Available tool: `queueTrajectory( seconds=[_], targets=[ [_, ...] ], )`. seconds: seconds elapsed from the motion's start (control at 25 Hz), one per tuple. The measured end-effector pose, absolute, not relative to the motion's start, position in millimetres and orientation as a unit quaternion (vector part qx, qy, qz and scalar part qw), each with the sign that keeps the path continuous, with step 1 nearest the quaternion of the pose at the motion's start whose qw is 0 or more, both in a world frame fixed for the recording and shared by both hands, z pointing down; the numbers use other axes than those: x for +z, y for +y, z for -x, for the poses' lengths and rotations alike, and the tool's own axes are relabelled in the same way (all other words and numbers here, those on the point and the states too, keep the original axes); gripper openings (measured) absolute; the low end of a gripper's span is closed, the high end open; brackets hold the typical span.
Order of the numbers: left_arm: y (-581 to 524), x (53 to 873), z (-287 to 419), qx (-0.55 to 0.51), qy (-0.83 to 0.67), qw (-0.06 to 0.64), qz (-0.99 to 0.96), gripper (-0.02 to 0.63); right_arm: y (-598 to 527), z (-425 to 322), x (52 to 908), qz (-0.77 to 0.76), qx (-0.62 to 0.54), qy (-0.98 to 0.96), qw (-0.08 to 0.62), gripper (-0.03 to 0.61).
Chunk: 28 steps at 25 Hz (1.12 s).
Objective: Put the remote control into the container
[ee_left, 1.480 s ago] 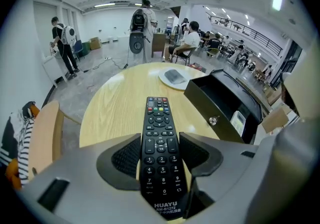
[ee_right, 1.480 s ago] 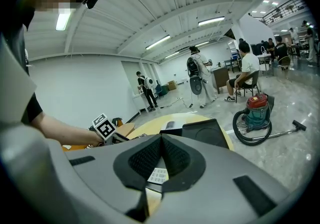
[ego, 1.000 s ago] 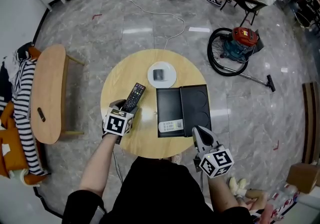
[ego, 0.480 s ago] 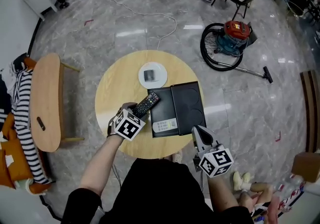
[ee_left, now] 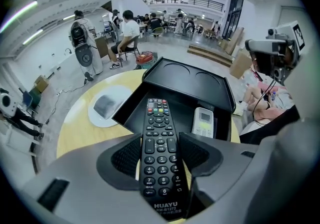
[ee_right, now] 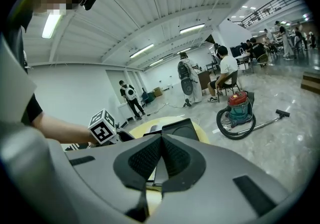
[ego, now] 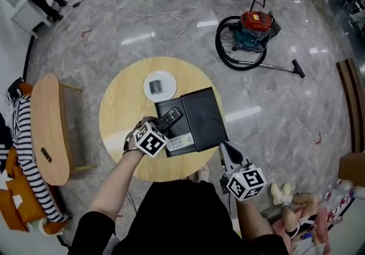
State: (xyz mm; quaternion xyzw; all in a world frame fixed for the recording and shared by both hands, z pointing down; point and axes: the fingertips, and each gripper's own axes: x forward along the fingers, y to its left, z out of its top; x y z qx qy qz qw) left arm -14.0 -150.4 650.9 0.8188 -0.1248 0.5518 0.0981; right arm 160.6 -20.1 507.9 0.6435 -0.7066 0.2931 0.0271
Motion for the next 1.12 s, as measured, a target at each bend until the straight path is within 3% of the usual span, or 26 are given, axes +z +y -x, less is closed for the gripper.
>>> queueTrajectory(
  seconds=[0.56,1.12],
  targets=[
    [-154,662,-24,0.568,-0.154,0.126,-0.799,0.249,-10,-175,510,-0.657,0.297,-0.692,0.024,0.006],
    [-164,670,-26,0.57,-0.156,0.075,-0.803,0.25,-11,-176,512,-0.655,0.299,-0.693,0.028,0.006]
  ],
)
